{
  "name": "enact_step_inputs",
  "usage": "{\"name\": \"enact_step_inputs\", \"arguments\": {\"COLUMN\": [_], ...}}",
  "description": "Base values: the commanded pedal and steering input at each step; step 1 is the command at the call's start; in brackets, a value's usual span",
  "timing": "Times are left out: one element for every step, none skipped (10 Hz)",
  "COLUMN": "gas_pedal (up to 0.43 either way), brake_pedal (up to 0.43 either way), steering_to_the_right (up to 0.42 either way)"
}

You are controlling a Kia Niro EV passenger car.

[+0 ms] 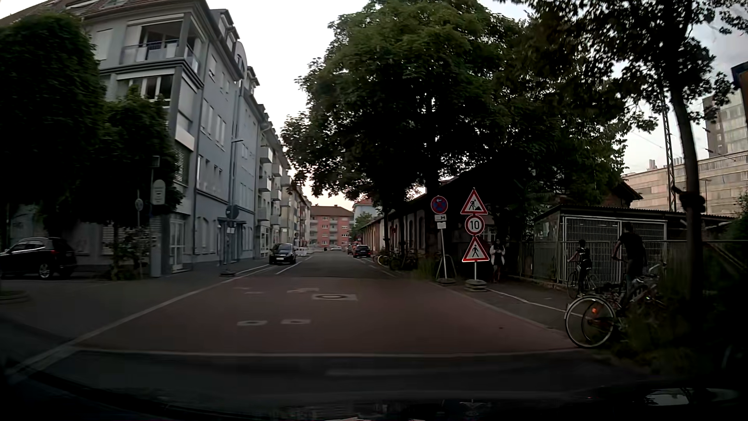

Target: Follow the waypoints while adhering to traffic rules and regulations

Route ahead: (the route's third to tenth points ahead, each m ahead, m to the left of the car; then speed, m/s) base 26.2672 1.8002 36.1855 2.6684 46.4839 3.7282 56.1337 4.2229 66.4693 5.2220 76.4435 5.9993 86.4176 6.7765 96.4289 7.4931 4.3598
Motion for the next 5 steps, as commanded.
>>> {"name": "enact_step_inputs", "arguments": {"gas_pedal": [0.000,0.000,0.000,0.000,0.000], "brake_pedal": [0.079,0.085,0.085,0.079,0.079], "steering_to_the_right": [0.075,0.062,0.046,0.033,0.020]}}
